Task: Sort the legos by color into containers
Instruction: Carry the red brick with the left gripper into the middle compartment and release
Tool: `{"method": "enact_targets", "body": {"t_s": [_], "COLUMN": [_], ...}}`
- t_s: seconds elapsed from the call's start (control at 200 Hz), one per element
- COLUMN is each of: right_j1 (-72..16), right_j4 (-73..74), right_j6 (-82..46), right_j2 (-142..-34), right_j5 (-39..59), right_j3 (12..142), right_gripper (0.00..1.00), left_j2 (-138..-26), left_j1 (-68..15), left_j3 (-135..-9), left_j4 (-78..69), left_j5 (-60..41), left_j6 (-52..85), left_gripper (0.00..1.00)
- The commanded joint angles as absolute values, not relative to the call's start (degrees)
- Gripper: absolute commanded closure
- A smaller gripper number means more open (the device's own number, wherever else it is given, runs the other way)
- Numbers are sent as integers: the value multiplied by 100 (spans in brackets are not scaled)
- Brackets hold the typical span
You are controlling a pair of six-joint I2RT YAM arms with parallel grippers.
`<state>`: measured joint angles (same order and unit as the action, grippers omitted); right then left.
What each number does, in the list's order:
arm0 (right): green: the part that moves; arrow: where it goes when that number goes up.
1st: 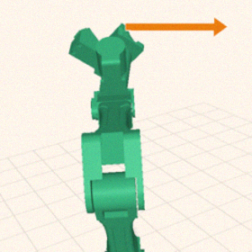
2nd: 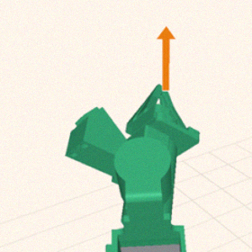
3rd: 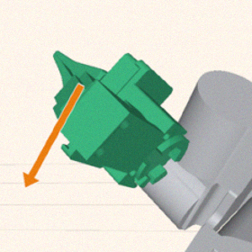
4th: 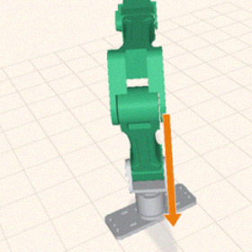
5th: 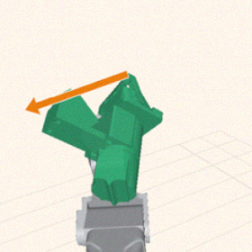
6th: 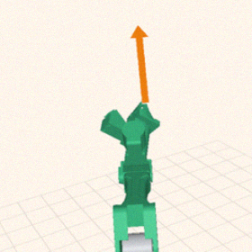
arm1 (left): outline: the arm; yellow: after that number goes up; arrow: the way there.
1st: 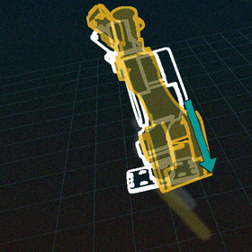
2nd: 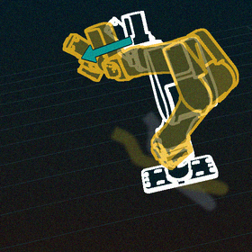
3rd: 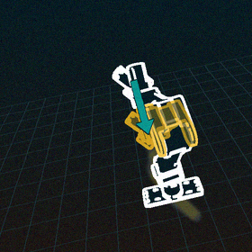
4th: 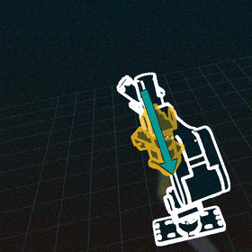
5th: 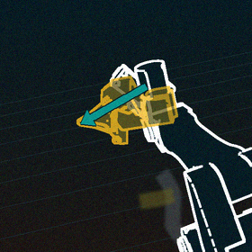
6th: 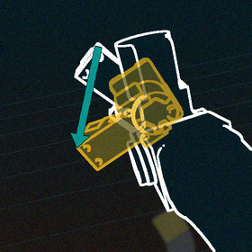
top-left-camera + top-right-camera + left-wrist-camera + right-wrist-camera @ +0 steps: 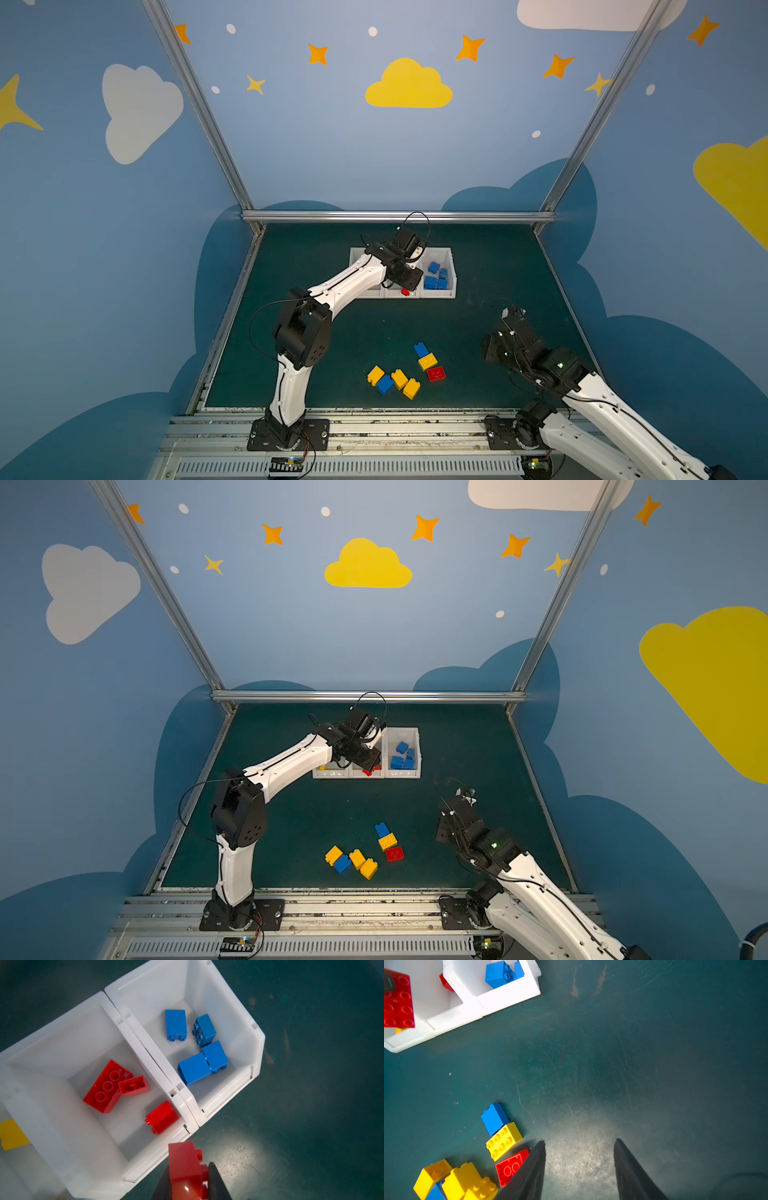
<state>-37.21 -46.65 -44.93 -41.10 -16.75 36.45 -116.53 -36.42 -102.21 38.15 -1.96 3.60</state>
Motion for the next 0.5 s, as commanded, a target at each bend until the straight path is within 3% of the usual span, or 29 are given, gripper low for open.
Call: {"method": "enact_targets", "body": {"t_s": [0.0, 0.235, 0.37, 0.496], "right_j1": [-3706, -3703, -3705, -3706], "right_j4": [-4811, -4812, -4792, -4790], "right_j6": [-4474, -4450, -4438, -4430], "right_j2": [-4044, -4036, -4128, -4220], "right_j5": [-1759, -1757, -1716, -1652], "right_j3": [3823, 3823, 3823, 3979], "right_gripper": [47, 47, 47, 45], "left_j2": [-11804, -12125, -12393, -12486], "left_j1": [-3576, -3413, -3320, -3245], "left_j3": [-10430, -10703, -11006, -11171], "left_j4": [3946, 3830, 3838, 3907], "left_j5": [-262, -1, 156, 167], "left_j6": [274, 316, 308, 367], "left_gripper": [74, 73, 66, 54]}}
